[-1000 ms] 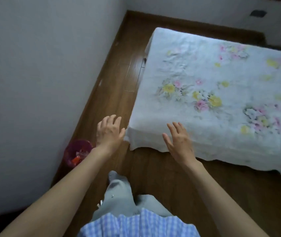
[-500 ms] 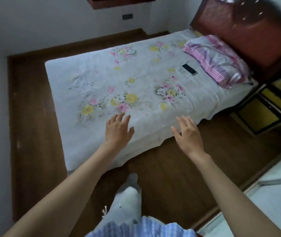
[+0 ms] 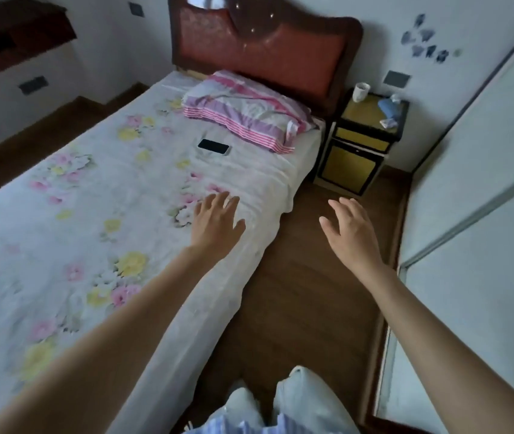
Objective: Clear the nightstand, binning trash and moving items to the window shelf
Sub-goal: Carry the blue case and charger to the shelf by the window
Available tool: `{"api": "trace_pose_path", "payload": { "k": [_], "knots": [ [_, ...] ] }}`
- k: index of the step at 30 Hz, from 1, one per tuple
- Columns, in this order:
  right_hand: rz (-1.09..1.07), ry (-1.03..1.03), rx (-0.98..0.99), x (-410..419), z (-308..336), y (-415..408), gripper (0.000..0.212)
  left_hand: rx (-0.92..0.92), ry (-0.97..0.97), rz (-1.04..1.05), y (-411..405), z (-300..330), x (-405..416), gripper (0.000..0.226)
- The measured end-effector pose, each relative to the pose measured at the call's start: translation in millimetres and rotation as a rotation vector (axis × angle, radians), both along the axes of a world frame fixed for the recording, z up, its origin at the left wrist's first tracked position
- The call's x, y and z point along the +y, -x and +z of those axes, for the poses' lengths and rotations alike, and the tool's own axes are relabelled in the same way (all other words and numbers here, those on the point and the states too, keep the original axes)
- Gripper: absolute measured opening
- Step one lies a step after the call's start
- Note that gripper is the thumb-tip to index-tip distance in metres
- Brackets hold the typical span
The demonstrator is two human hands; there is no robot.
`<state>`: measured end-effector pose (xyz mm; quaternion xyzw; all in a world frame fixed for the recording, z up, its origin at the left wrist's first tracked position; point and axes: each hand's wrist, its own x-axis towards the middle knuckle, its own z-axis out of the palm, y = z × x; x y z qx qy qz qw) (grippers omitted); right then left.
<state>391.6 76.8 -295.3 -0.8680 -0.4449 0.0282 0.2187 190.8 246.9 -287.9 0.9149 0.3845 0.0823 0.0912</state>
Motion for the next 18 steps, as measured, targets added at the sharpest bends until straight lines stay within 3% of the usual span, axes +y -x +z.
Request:
{"api": "trace_pose_path", "payload": {
  "k": [9, 18],
  "knots": [
    [-0.229, 0.014, -0.016, -15.2, -7.4, -134.9, 0.050, 0.001, -0.023, -0.279, -191.7, -6.3, 28.8, 0.046],
    [-0.269, 0.034, 0.033, -7.3, -9.3, -298.1, 0.048, -0.023, 0.015, -0.337, -375.2, -7.1, 36.3, 0.047]
  ]
}}
